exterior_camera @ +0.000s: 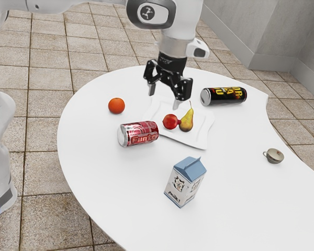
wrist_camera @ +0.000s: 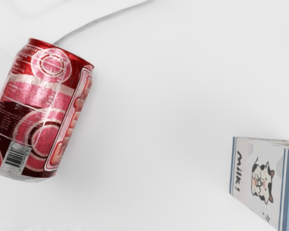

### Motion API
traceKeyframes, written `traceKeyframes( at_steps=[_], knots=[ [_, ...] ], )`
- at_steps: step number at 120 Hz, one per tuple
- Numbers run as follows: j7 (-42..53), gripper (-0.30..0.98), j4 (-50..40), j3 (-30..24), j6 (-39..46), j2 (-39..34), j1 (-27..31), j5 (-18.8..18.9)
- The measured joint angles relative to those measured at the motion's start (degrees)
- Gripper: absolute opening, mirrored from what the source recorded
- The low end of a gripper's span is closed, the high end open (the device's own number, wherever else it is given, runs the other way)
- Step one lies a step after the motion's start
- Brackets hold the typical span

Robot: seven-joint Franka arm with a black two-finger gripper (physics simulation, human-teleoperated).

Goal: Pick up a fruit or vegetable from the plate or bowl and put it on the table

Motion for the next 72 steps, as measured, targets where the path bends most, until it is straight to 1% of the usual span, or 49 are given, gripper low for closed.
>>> traceKeyframes(
  at_steps=[18, 33, 38, 48, 60, 66, 72],
  knots=[
    [-5.1, 0.69, -0.1, 0.3, 0.3, 1.3, 0.6, 0.3],
    [-8.7, 0.69, -1.2, 4.1, 0.5, 2.5, 2.9, 0.6],
    [-9.8, 0.69, -1.2, 5.0, 0.5, 3.8, 4.5, 0.7],
    [-11.5, 0.69, 2.0, 5.7, 0.5, 8.5, 8.5, 0.9],
    [-11.9, 0.69, 12.0, 5.8, 0.6, 18.5, 13.0, 0.9],
    [-11.7, 0.69, 13.9, 5.7, 0.9, 21.2, 13.0, 1.0],
    [-11.5, 0.69, 13.9, 5.1, 1.9, 22.4, 11.8, 1.5]
  ],
)
